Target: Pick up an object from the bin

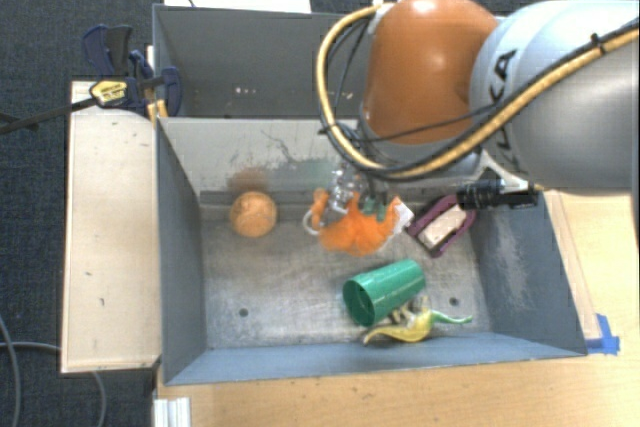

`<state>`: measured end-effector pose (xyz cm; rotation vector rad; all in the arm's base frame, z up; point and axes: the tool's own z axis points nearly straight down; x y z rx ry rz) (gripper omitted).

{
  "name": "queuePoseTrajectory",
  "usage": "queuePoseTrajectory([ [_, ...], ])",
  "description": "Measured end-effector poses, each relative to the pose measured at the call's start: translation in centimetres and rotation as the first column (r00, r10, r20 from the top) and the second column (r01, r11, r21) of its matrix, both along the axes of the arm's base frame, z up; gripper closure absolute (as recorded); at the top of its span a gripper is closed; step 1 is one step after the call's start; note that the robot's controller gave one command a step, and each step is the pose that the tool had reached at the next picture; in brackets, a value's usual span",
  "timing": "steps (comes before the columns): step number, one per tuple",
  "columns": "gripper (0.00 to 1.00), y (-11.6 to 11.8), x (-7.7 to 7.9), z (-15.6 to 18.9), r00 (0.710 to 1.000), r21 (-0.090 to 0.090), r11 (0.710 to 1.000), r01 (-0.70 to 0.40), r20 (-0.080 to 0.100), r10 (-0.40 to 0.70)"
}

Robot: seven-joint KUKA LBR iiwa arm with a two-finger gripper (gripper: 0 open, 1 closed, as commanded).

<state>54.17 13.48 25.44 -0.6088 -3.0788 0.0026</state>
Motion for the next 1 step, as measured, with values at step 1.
queuePoseTrajectory([
  [1,1.00,3.23,2.04,4.69,0.999,0.001,0.999,0.048,0.006,-0.048],
])
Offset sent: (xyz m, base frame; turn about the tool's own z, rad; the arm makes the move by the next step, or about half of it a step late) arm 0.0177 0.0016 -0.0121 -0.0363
